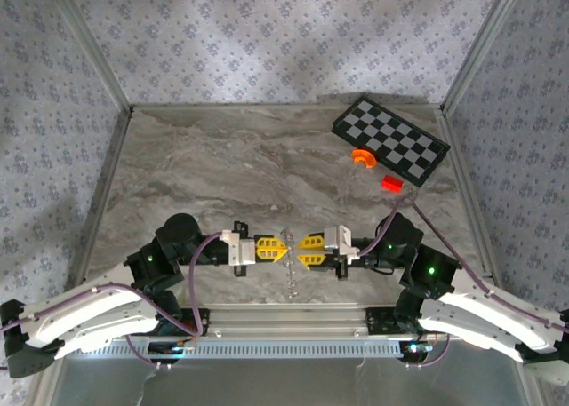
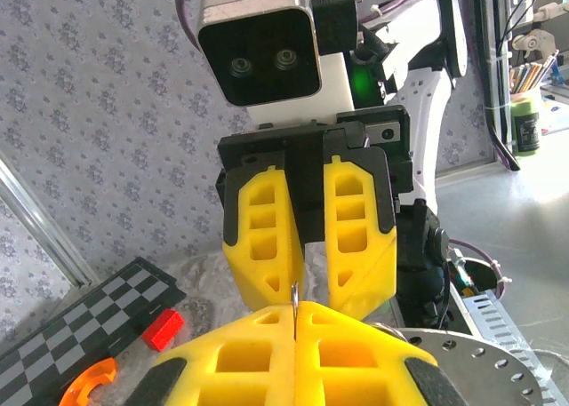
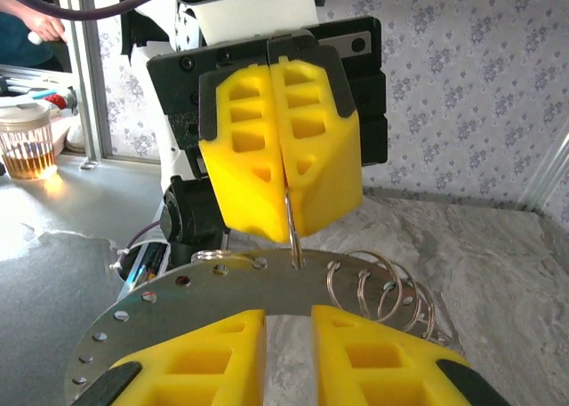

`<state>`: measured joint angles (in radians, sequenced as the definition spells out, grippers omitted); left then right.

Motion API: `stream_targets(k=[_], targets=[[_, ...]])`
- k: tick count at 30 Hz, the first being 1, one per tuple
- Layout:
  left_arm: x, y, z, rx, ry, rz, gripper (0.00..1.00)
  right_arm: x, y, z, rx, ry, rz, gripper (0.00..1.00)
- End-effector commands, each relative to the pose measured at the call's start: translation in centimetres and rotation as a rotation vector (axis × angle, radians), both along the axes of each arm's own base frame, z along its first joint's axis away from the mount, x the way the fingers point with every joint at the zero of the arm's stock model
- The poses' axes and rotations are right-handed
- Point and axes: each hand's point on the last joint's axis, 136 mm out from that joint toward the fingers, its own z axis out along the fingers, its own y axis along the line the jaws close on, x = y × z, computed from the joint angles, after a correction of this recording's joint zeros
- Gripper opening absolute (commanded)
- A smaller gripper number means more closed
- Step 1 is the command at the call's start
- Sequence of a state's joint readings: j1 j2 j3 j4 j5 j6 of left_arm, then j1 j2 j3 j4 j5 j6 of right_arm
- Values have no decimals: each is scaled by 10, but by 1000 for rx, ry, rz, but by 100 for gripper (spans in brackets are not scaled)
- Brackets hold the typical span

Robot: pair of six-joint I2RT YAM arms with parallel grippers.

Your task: Put the keys on the keyring

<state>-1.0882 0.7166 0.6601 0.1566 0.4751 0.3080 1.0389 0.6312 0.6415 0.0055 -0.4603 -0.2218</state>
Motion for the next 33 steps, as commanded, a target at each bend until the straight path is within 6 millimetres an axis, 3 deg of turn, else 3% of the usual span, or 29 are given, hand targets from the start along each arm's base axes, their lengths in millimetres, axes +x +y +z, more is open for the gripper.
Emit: stream_targets(k=[1,5,9,33], targets=[[2,2,18,-50,-21,14,0,0,0,25,76,-47,-18,22],[14,0,16,-50,-22,76,0,3,2,20,59,-61,-49,24],[21,0,12,-42,-24,110,0,12,3,18,54,-73,-109,20],[25,-3,0,-11,-18,126,0,33,7,25,130,-86,-251,10]])
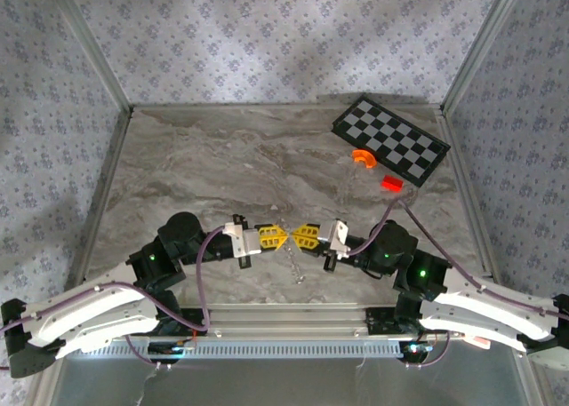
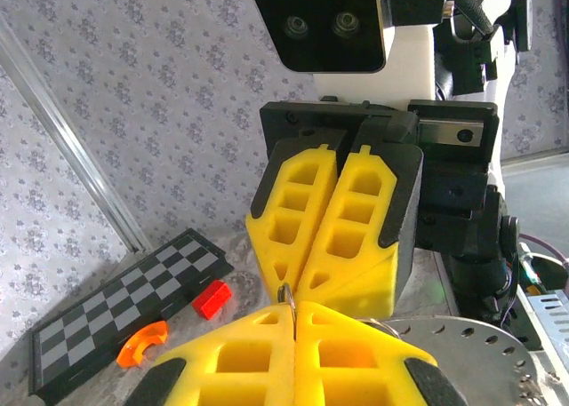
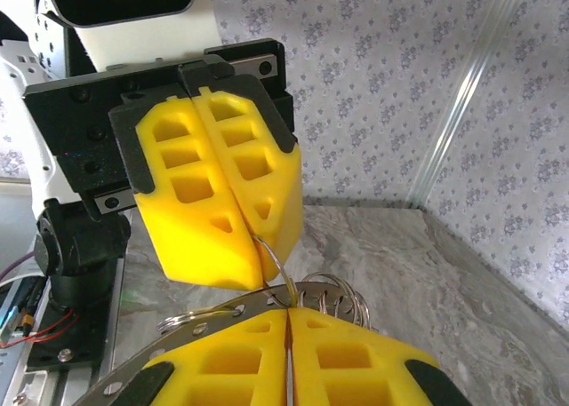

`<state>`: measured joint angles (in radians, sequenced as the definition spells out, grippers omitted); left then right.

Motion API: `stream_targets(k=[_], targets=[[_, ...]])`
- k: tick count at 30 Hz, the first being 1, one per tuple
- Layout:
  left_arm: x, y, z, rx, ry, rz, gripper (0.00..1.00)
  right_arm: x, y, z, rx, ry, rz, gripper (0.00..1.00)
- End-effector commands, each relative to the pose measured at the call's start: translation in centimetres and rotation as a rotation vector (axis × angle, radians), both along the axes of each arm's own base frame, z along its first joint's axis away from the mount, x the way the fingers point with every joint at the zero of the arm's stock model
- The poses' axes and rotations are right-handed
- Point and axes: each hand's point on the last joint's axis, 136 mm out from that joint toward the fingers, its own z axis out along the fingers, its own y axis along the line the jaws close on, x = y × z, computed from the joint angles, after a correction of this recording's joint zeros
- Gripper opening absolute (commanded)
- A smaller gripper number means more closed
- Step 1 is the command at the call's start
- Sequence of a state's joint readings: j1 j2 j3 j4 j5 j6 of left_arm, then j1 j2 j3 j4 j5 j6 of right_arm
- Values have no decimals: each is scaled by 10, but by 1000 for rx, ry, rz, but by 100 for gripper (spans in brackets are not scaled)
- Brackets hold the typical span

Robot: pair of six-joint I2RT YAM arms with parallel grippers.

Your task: Put the keys on the keyring

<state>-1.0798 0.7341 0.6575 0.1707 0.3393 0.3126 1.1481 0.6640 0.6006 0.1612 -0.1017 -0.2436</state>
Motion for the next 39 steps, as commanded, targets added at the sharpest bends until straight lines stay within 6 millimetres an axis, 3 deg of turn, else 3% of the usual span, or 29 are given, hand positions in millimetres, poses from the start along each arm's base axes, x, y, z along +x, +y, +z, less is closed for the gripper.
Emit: stream_targets(k=[1,23,34,39], targets=[[-3,-2,2,-11,-18,-18,0,-1,1,17,67,-26,-2,9],[2,-6,-4,16,-16,-6,0,13,-6,21,100,-29,-92,19],[2,-7,-5,19,-15,-7,0,29,-12,15,59,-21,-196,0],[2,-8,-8,26,-10,-7,0,40,-12,13,28,-40,-285,0]])
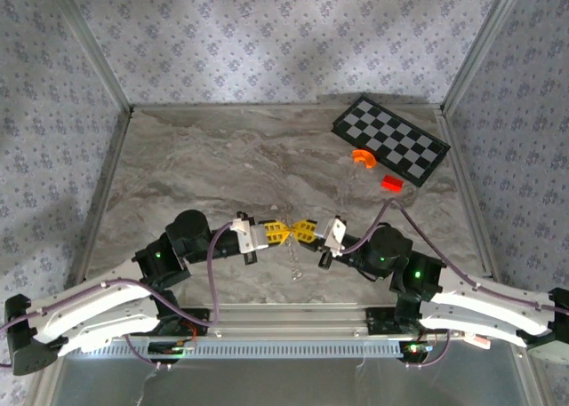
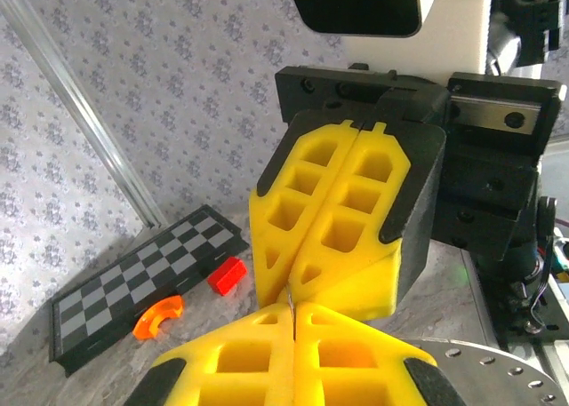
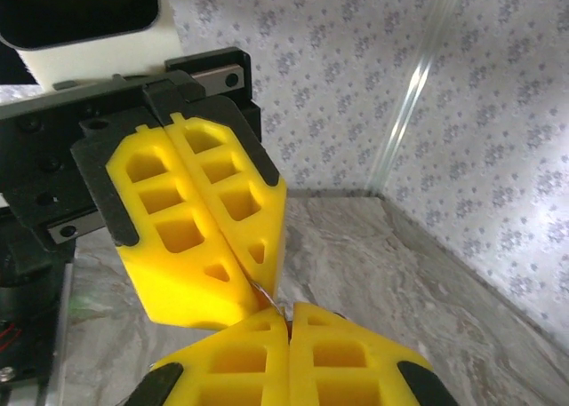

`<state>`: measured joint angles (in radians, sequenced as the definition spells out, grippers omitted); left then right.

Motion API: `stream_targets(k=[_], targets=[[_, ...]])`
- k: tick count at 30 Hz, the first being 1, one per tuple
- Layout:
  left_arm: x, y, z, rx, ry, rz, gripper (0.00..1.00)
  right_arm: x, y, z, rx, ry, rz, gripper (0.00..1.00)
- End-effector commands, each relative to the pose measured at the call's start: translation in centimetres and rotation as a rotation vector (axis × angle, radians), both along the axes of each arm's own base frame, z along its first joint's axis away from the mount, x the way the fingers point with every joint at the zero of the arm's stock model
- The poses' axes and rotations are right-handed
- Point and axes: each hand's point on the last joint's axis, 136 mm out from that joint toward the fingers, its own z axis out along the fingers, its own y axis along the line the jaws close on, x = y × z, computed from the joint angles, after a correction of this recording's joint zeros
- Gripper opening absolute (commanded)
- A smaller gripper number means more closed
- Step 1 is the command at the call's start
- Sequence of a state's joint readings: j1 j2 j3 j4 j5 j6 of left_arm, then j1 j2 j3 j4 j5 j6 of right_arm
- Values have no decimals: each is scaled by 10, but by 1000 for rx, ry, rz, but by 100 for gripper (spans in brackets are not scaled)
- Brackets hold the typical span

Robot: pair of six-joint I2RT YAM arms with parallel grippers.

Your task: Put the keys on the keyring

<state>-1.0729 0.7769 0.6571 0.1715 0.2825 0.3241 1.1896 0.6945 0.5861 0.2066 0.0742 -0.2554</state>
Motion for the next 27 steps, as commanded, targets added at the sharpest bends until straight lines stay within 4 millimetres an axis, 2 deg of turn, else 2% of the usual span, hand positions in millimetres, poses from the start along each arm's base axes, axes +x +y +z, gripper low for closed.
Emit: stream_targets(k=[1,3,7,11,16,22,27], targets=[[-13,-2,4,-13,-16,-67,0,18,-10,17,26,-40,-134,1],[-11,-1,4,-14,-15,-55,0,8,-6,18,33,-50,-79,8],[-8,1,6,-22,-16,-33,0,-8,-7,20,41,-69,8,31],[-6,2,3,-17,1,-25,0,-15,-13,12,19,-9,44,46],[-6,8,4,-54,27,-34,0,-15,-30,11,13,96,76,58],[-8,17,10,-107,62,-73,0,-20,-36,-1,-10,247,187,61],[-19,21,16,-131,65,-130,0,-19,-36,-7,3,257,218,56]])
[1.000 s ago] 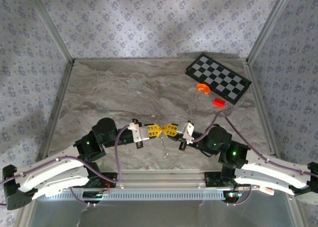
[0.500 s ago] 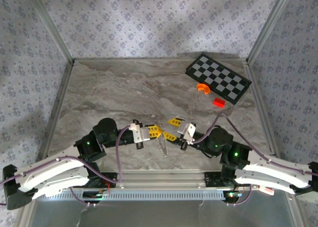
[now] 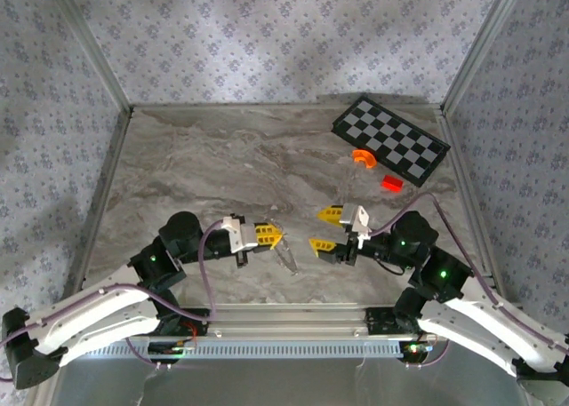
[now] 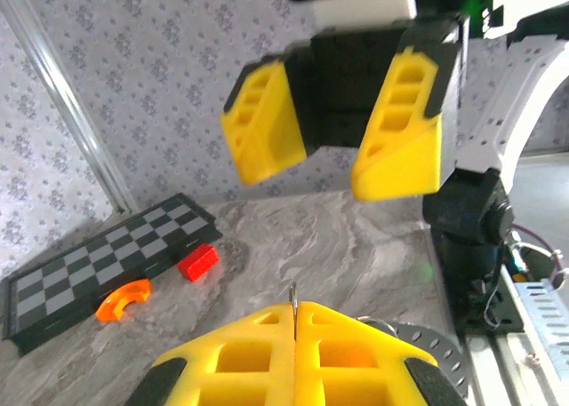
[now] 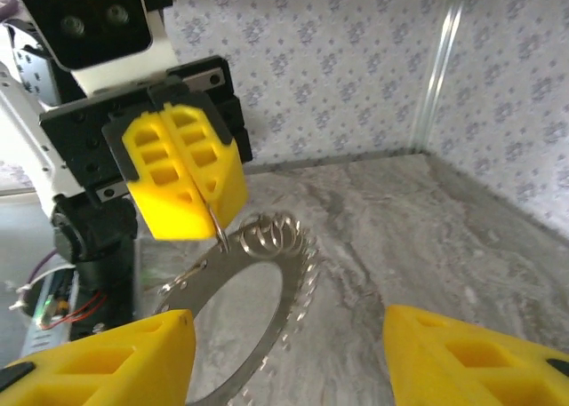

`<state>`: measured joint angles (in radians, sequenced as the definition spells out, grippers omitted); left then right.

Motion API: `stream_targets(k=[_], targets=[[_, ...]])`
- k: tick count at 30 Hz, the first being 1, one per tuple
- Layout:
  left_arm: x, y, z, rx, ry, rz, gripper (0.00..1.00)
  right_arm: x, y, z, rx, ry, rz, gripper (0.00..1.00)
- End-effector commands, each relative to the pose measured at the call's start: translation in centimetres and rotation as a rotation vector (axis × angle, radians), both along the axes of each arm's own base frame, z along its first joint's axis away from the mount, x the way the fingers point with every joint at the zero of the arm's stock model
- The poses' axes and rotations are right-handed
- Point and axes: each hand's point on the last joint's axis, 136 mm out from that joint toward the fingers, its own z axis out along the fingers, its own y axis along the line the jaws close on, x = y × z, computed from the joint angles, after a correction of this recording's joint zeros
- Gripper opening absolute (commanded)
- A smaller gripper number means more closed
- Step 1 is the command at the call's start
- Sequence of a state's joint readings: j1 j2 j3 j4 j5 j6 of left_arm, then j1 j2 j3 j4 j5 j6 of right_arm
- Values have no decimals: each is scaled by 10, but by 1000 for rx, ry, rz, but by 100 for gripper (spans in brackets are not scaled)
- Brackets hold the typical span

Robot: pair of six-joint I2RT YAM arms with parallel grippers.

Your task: Put the keys on the keyring

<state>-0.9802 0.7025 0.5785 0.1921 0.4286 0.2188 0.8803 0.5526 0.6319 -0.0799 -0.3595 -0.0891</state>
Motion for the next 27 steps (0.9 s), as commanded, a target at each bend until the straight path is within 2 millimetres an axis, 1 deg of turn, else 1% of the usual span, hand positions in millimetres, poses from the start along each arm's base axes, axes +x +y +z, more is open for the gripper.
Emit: stream_targets(k=[1,5,8,12,15,18,22,24,27], targets=[[-16,6,28,-102,-29,-81,0,-16,3,3,33,30,102,53],[-23,8,33,-125,-27,-124,0,-18,6,7,56,2,135,42],[-30,8,36,-133,-24,-163,0,-26,12,14,81,-26,196,32],[-36,9,40,-139,-22,-196,0,-31,15,22,112,-68,229,25],[-40,11,43,-150,-23,-218,0,-34,20,23,111,-79,251,22],[-44,11,45,-153,-23,-241,0,-33,27,18,89,-87,257,20],[-43,11,46,-151,-20,-239,0,-36,34,19,80,-99,280,21],[-40,11,46,-147,-20,-217,0,-34,36,18,73,-92,277,25],[-30,8,41,-124,-13,-172,0,-28,38,16,67,-68,251,37]])
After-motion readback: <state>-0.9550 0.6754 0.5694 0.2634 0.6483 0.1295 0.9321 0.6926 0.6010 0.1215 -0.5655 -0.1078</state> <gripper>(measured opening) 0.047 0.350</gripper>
